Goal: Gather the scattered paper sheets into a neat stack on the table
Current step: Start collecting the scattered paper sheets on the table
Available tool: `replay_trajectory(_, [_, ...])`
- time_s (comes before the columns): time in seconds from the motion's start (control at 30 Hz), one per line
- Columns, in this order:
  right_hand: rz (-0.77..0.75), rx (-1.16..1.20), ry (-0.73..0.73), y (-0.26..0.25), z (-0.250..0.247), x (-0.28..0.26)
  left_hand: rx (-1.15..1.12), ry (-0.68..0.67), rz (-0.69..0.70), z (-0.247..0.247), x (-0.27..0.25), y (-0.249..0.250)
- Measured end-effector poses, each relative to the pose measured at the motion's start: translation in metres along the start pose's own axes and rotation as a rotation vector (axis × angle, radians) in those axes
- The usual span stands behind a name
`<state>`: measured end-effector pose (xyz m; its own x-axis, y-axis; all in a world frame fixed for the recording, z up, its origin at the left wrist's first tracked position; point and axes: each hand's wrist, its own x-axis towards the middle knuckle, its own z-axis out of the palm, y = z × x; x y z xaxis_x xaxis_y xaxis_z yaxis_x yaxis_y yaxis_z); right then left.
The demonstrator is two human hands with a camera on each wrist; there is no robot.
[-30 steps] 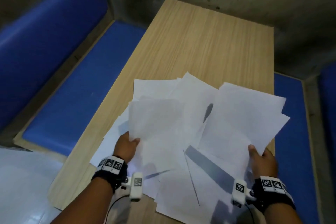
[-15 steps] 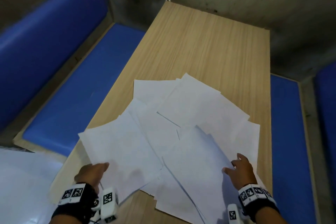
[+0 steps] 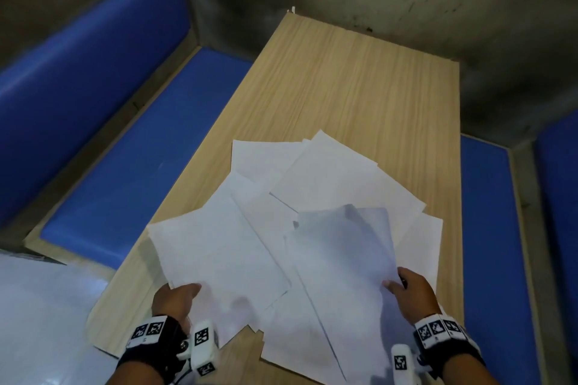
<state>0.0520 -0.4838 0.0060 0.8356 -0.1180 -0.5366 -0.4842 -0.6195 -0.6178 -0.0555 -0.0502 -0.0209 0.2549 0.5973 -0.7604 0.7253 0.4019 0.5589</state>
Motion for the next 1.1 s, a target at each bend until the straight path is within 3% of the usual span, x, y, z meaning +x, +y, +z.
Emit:
replay_trajectory(0.13, [-0.106,0.096,0.053,-0.003,-0.019,-0.012,0.022,-0.045,0.073,0.000,0.003,0.004])
replay_trajectory(0.27, [-0.095,0.145,0.046,-0.003,-0.034,-0.017,0.069,-0.062,0.247,-0.005,-0.006,0.015])
replay_trajectory(0.37, [-0.118,0.015,-0.136,-0.012,-0.034,-0.020,0.074,-0.065,0.389,-0.009,-0.012,0.023])
replay_trajectory(0.5, [-0.184,-0.378,-0.354,-0.012,-0.005,-0.017,0.098,-0.067,0.487,-0.016,-0.019,0.037])
replay_trajectory(0.63, [-0.412,-0.743,-0.287,-0.002,0.033,-0.013,0.188,-0.094,0.616,-0.018,-0.032,0.056])
replay_trajectory(0.77, [-0.356,-0.843,-0.232,-0.003,0.050,-0.014,0.343,-0.079,0.817,-0.018,-0.058,0.079])
replay_trajectory(0.9, [-0.339,-0.808,-0.178,-0.004,0.056,-0.017,0.475,-0.147,1.012,-0.023,-0.082,0.103])
replay_trajectory(0.97, [-0.370,-0.803,-0.197,-0.006,0.053,-0.020,0.446,-0.151,1.045,-0.023,-0.090,0.113])
replay_trajectory(1.1, [-0.544,-0.641,-0.361,-0.027,0.031,-0.032,0.210,-0.127,0.910,-0.011,-0.083,0.131])
